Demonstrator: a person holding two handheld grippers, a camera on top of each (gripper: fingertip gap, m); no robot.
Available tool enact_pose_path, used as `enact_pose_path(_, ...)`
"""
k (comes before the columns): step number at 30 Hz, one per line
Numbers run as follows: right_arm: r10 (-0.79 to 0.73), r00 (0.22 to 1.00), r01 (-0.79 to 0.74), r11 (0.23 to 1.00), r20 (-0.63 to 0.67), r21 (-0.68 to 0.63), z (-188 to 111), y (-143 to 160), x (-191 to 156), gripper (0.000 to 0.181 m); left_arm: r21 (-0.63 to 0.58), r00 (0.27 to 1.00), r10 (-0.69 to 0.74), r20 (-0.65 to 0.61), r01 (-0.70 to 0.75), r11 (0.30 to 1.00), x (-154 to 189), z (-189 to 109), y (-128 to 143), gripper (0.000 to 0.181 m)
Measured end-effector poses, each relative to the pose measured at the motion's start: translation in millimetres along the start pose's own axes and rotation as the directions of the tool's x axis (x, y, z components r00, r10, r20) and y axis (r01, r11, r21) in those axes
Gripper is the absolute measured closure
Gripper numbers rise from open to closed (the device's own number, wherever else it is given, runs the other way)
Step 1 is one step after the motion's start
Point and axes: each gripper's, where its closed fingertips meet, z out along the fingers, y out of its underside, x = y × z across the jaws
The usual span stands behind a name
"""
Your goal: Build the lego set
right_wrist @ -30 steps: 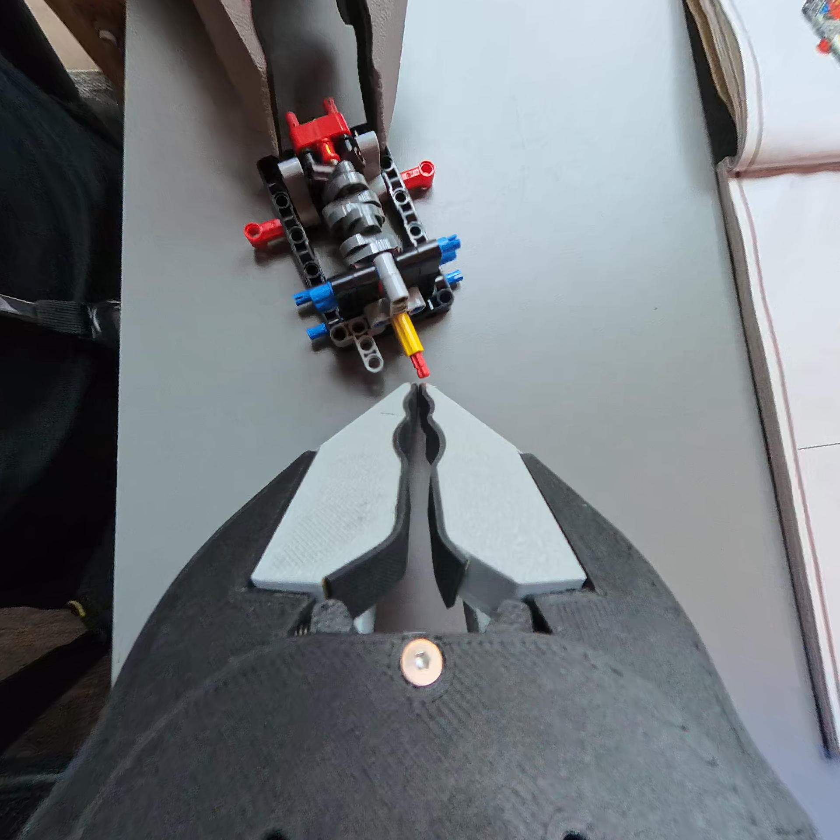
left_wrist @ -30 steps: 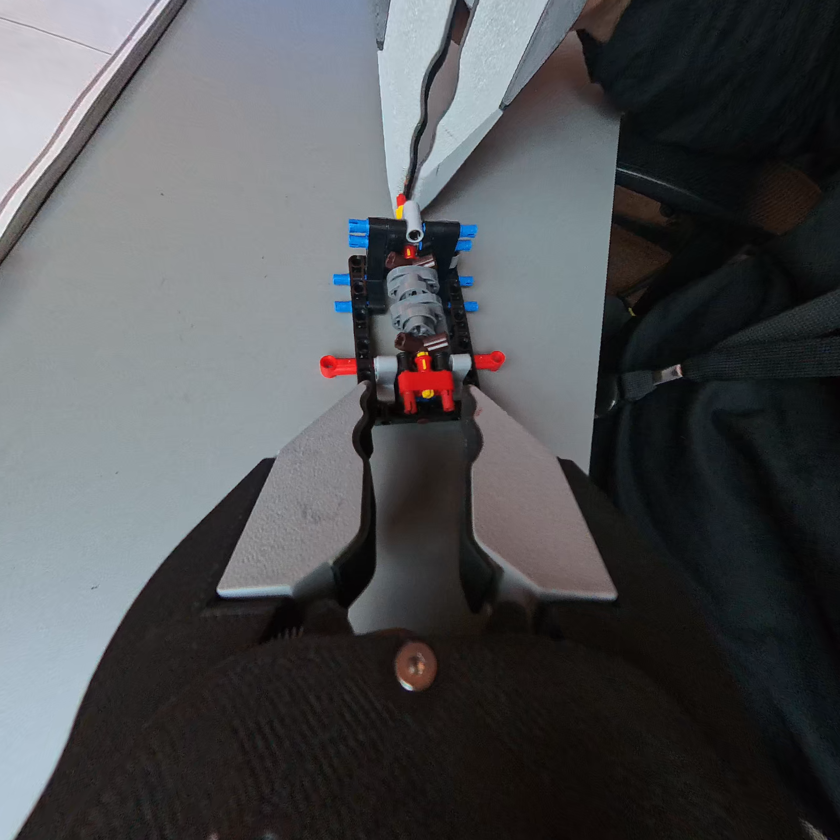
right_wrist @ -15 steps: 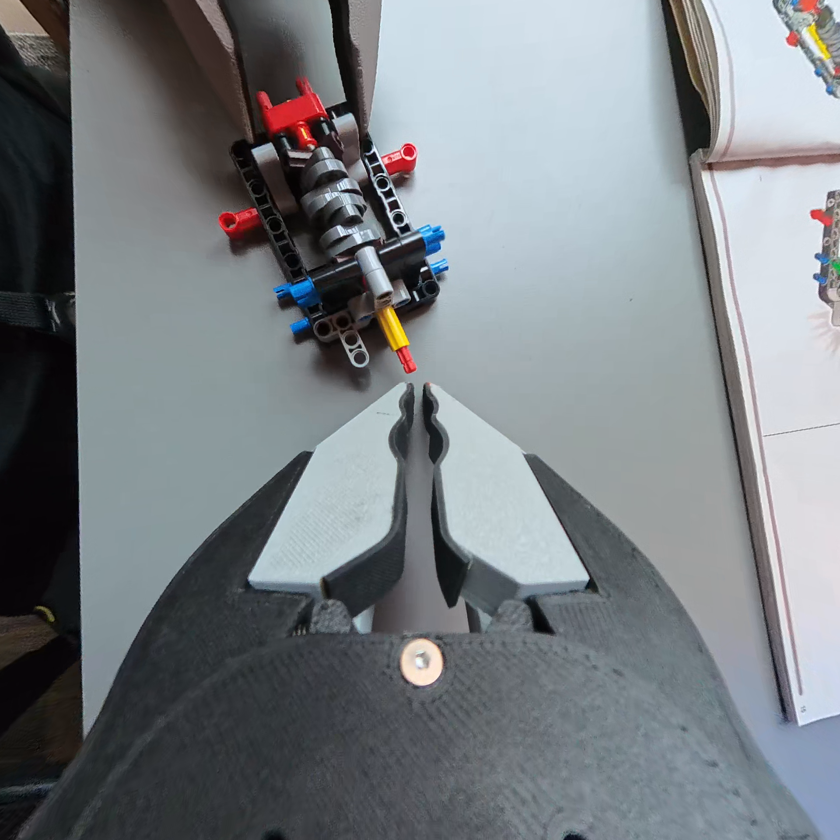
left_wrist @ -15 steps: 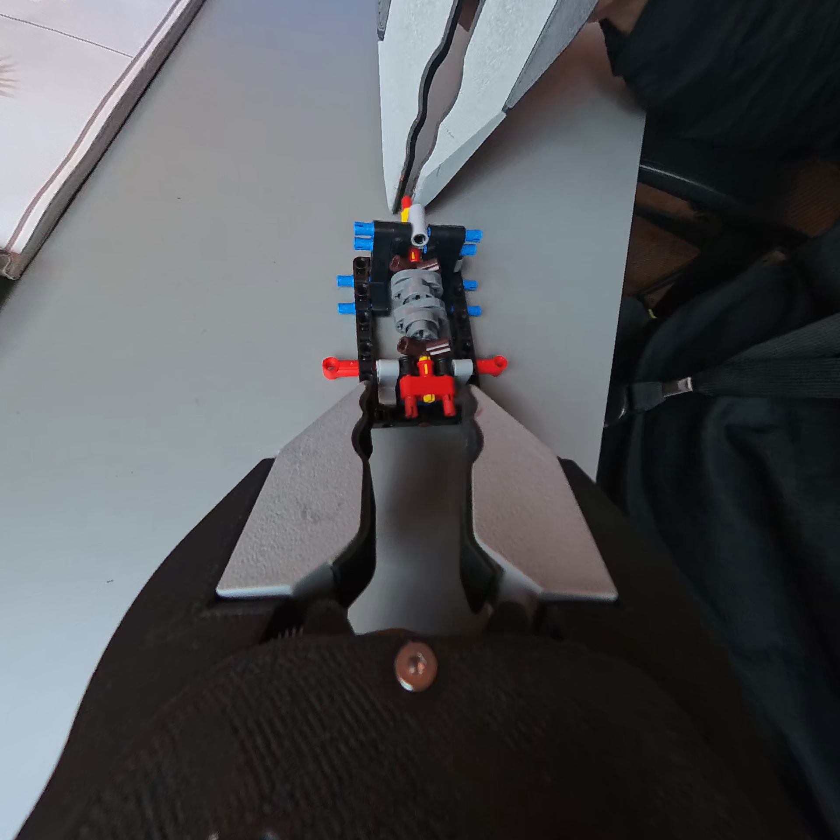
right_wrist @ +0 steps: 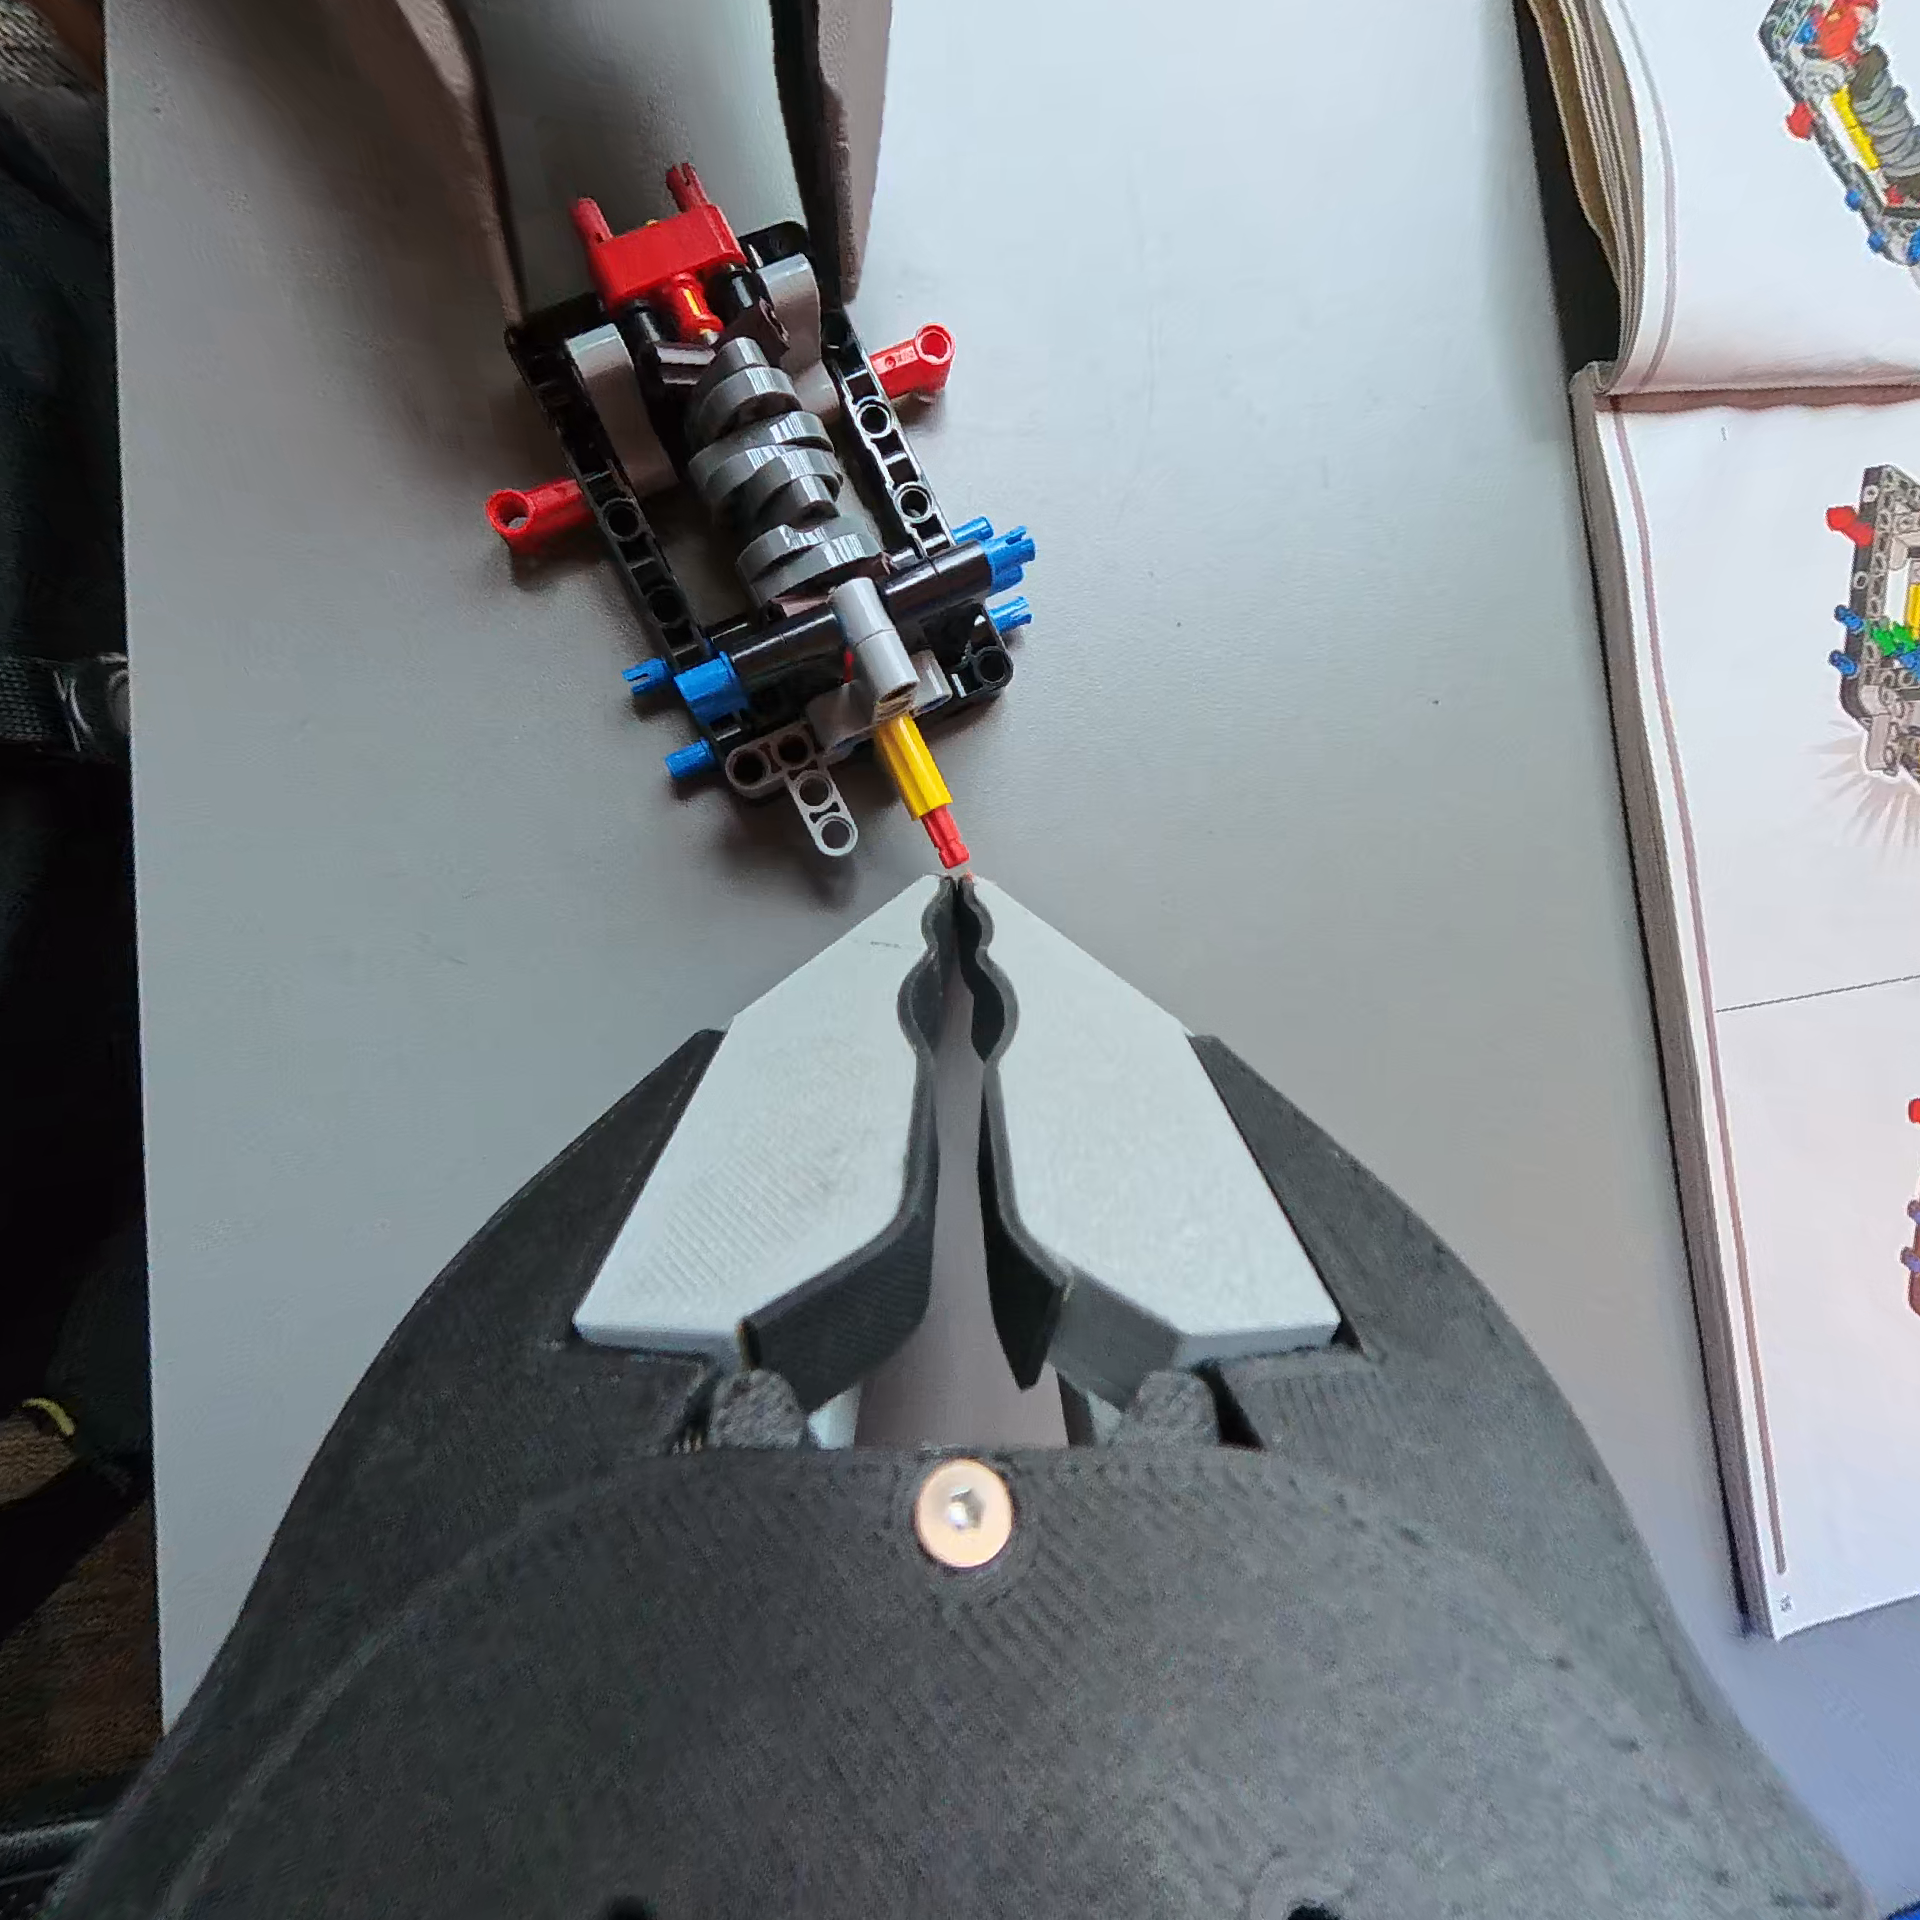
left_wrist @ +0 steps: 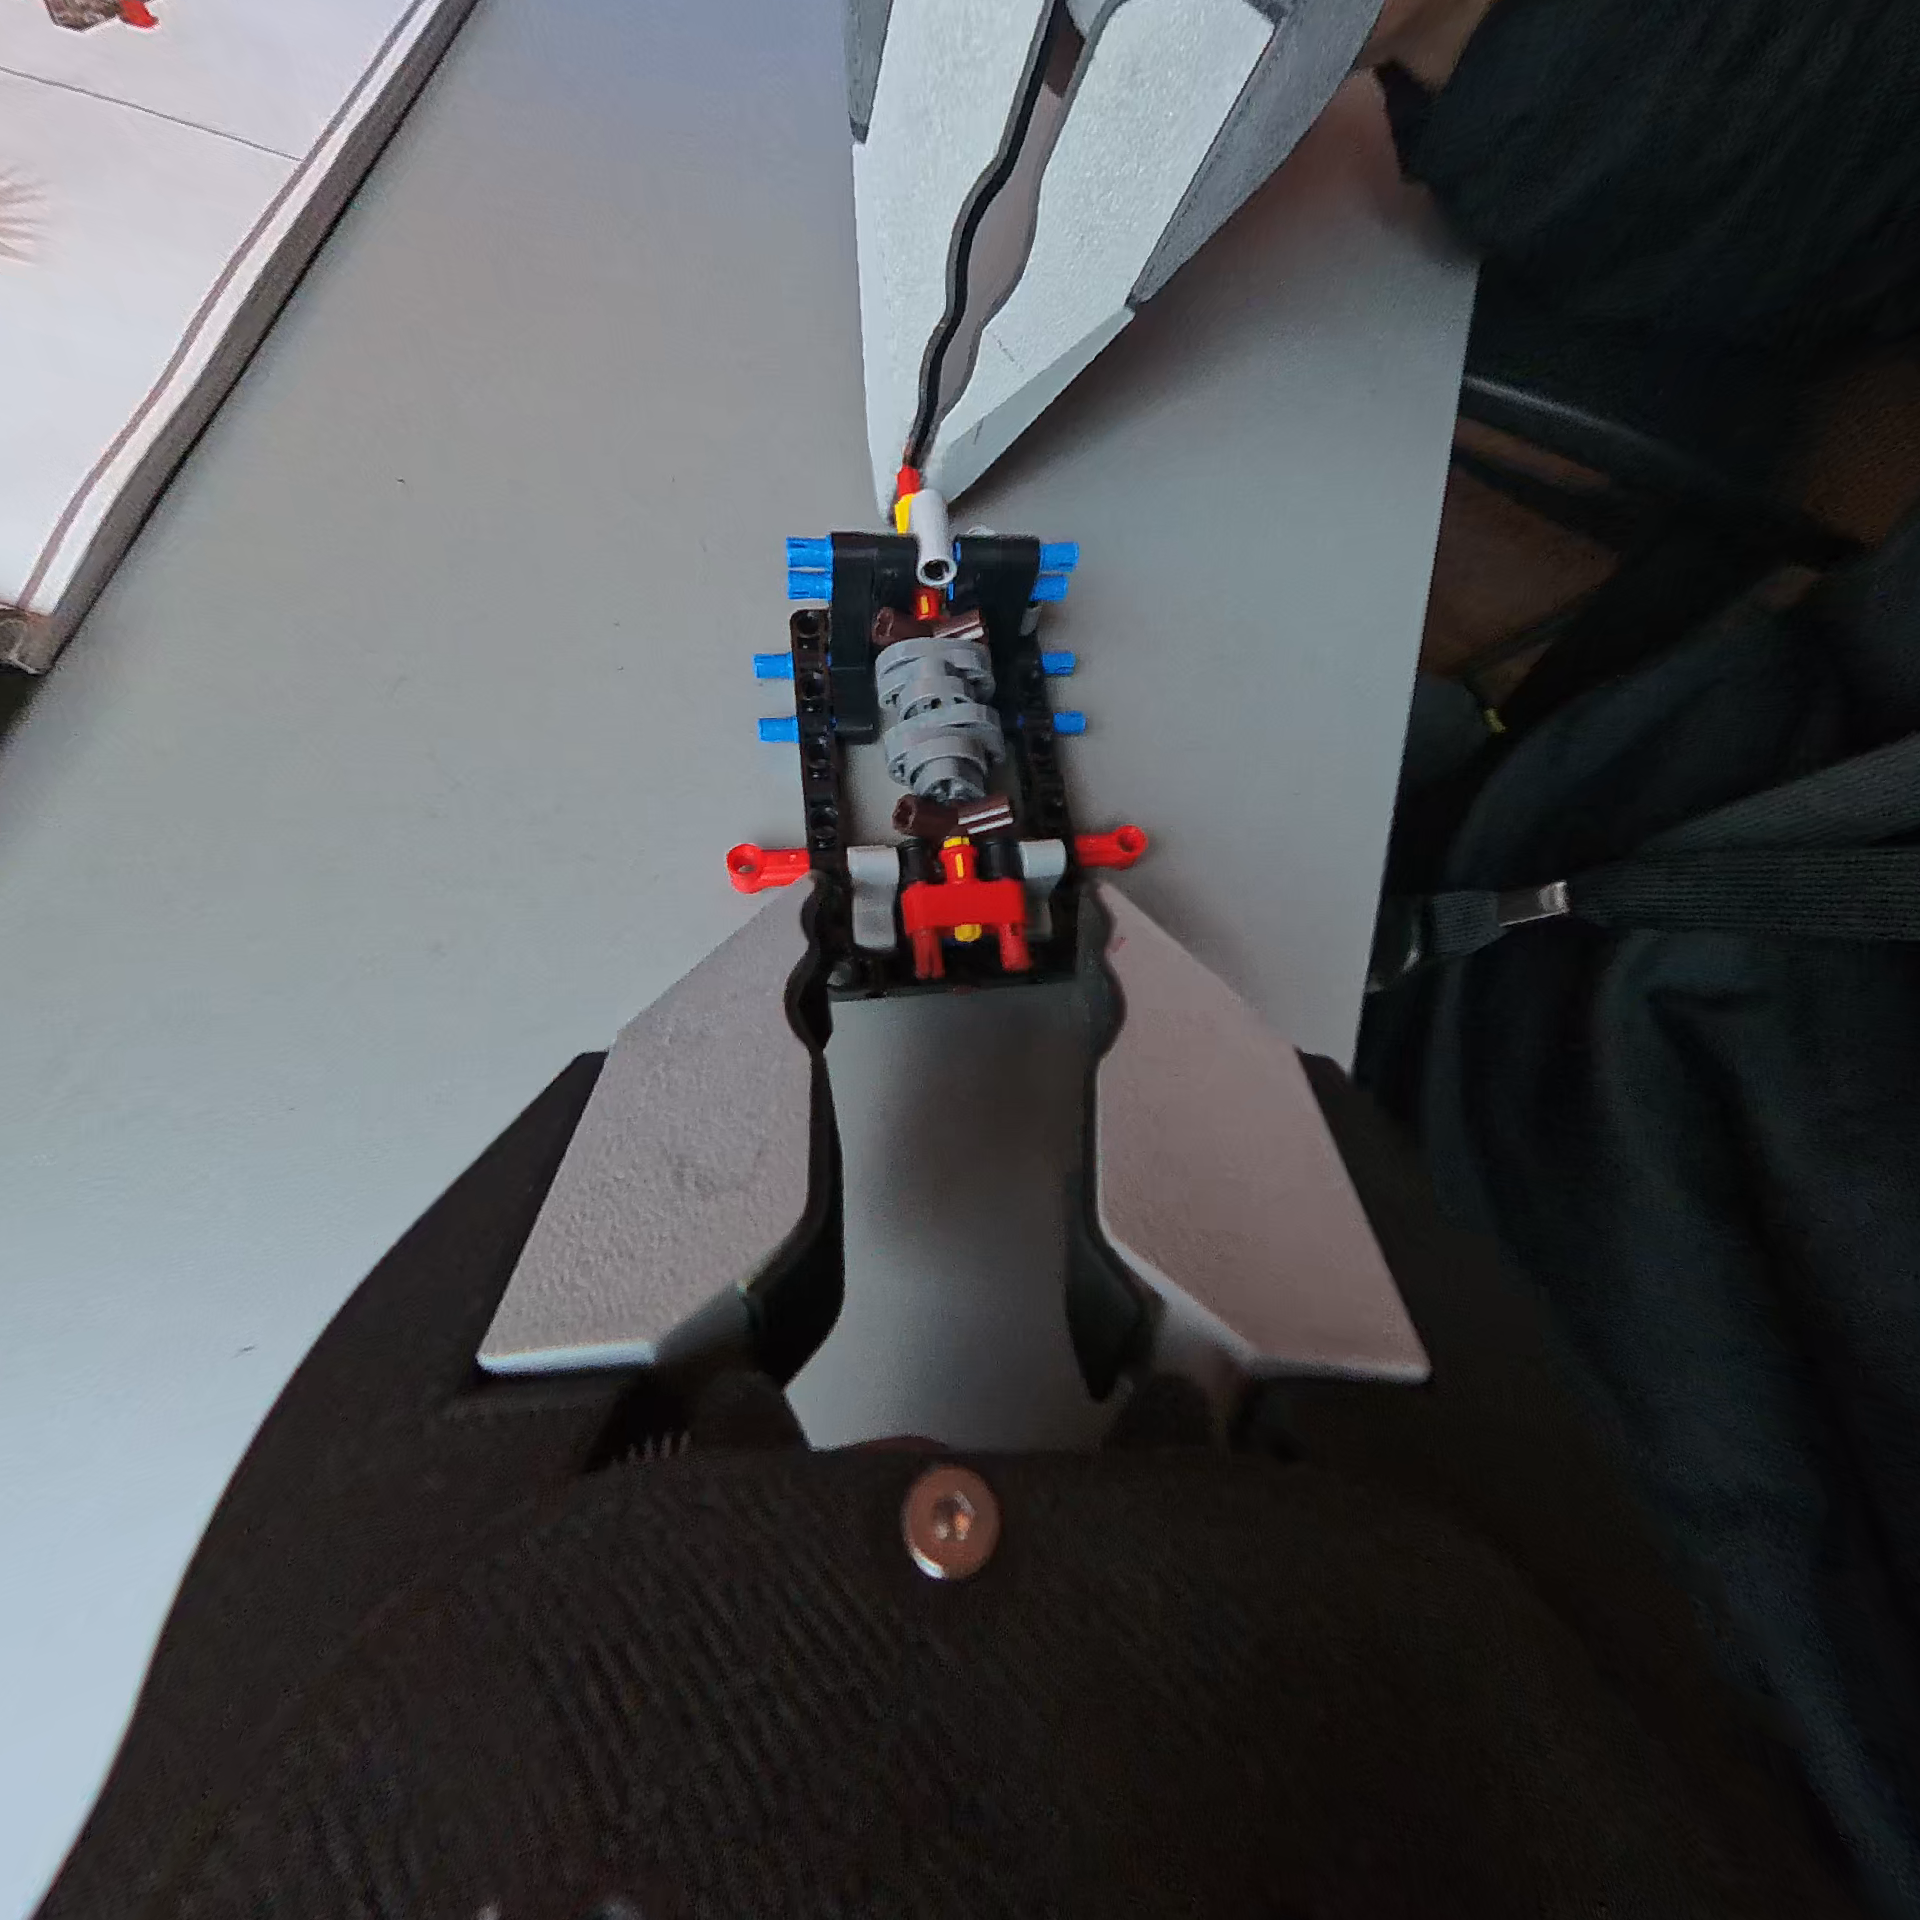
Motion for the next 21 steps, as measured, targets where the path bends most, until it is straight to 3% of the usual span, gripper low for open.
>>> enact_pose_path(4,-0.002,1.000,0.002,1.000,-0.004,-0.003,0,0,1,0.181,-0.008,1.000,-0.028,-0.009,0.028,1.000,2,4,0,0.133)
enact_pose_path(12,-0.033,0.999,0.033,0.999,-0.001,-0.005,1,0,1,0.181,-0.034,0.997,0.030,0.068,-0.028,0.999,-4,9,2,0.143)
enact_pose_path(21,-0.226,0.969,0.218,0.972,-0.100,-0.086,0,2,8,0.181,-0.057,0.995,0.077,0.068,-0.074,0.996,-7,10,0,0.143)
